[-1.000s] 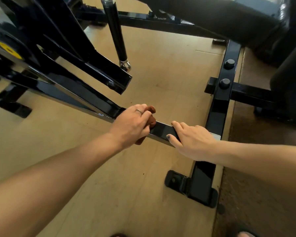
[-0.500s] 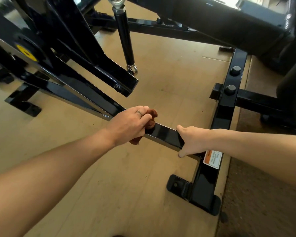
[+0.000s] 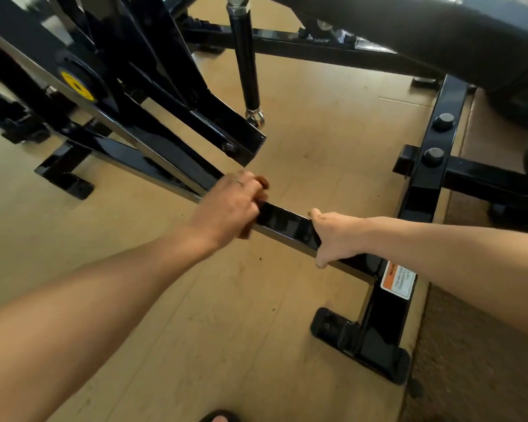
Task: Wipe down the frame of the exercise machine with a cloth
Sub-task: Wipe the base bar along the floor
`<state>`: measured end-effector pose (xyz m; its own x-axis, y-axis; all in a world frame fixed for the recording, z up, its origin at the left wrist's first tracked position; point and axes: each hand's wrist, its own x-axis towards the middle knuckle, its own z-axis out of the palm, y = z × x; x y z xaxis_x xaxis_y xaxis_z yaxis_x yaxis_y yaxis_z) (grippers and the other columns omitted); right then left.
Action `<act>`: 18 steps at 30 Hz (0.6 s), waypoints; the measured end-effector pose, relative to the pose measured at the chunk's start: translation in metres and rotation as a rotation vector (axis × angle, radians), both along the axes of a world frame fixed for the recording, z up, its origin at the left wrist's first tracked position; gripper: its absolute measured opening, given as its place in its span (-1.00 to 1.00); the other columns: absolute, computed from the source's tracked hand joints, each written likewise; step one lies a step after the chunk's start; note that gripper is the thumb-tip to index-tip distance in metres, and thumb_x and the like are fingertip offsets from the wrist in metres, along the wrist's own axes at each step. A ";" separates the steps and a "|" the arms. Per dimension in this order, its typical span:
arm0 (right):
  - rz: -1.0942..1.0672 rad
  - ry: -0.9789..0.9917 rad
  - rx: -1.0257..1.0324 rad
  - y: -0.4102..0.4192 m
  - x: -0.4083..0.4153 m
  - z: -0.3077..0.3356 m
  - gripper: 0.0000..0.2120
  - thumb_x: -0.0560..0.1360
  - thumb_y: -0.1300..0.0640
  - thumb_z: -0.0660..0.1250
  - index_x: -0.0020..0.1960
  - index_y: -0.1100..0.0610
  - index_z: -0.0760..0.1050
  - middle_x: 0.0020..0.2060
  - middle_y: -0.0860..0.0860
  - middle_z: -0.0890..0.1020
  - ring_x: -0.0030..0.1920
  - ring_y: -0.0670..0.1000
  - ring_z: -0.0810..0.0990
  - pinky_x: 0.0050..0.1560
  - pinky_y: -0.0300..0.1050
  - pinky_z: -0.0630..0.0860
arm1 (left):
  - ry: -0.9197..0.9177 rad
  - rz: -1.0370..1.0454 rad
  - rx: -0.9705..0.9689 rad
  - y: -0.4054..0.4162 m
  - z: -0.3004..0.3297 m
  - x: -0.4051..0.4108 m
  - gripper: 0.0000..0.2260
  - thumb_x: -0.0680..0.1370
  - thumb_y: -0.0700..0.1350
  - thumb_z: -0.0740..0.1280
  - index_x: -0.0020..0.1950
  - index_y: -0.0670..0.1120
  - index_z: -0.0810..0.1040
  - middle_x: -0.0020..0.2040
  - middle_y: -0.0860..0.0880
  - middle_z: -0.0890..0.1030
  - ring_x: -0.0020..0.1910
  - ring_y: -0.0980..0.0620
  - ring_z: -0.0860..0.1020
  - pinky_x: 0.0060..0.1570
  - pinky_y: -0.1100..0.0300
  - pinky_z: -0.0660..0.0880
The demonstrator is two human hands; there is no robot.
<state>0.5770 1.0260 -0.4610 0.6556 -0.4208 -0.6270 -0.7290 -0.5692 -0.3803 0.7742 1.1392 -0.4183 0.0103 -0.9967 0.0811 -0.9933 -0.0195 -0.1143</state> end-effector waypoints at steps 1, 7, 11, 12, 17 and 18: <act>-0.008 -0.006 0.007 -0.001 -0.001 -0.002 -0.13 0.41 0.08 0.60 0.51 0.11 0.13 -0.12 -0.04 0.44 -0.18 -0.01 0.51 -0.42 -0.31 0.39 | 0.087 0.014 -0.012 -0.005 -0.008 -0.014 -0.81 0.61 -0.18 0.32 0.20 -0.14 0.62 0.27 -0.12 0.57 0.29 -0.12 0.51 0.36 -0.01 0.45; -0.023 -0.030 0.024 -0.002 -0.003 -0.004 -0.17 0.40 0.10 0.60 0.48 0.08 0.17 0.02 0.02 0.50 0.03 0.07 0.58 -0.06 -0.17 0.64 | -0.182 -0.338 0.138 -0.010 -0.027 -0.048 -0.83 0.54 -0.17 0.44 0.11 -0.10 0.71 0.25 -0.14 0.59 0.36 -0.21 0.48 0.41 -0.11 0.41; -0.023 -0.007 0.039 -0.002 -0.002 -0.005 -0.23 0.42 0.13 0.59 0.44 0.09 0.17 -0.07 0.00 0.47 -0.06 0.06 0.58 -0.28 -0.24 0.50 | 0.061 -0.250 0.088 -0.014 -0.007 -0.010 -0.70 0.62 -0.01 0.19 0.26 -0.08 0.57 0.28 -0.08 0.59 0.21 -0.09 0.59 0.22 -0.04 0.59; -0.023 -0.005 0.041 -0.003 -0.001 -0.006 -0.22 0.42 0.14 0.59 0.45 0.10 0.17 -0.09 -0.01 0.46 -0.06 0.06 0.57 -0.30 -0.25 0.48 | 0.163 -0.176 0.059 -0.014 -0.002 0.001 -0.72 0.65 0.00 0.18 0.28 -0.05 0.53 0.25 -0.06 0.58 0.11 -0.07 0.61 0.09 -0.01 0.64; -0.022 0.007 0.031 -0.004 -0.001 -0.008 -0.17 0.42 0.15 0.59 0.49 0.13 0.14 -0.13 -0.03 0.42 -0.18 0.01 0.50 -0.36 -0.28 0.43 | 0.287 -0.014 0.035 -0.018 -0.007 0.015 -0.82 0.68 -0.02 0.21 0.24 -0.01 0.49 0.14 -0.02 0.54 -0.01 0.01 0.56 -0.04 0.09 0.63; -0.026 0.009 0.035 -0.004 0.000 -0.008 -0.17 0.42 0.15 0.59 0.49 0.13 0.14 -0.13 -0.03 0.43 -0.19 0.02 0.50 -0.35 -0.28 0.44 | 0.298 -0.014 -0.008 -0.018 -0.012 0.007 -0.82 0.68 -0.02 0.21 0.22 -0.02 0.51 0.14 -0.02 0.55 0.00 0.01 0.55 0.00 0.10 0.60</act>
<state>0.5770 1.0224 -0.4687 0.6393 -0.4149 -0.6474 -0.7465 -0.5367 -0.3932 0.7815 1.1216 -0.4300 0.0206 -0.9962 0.0841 -0.9833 -0.0050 0.1821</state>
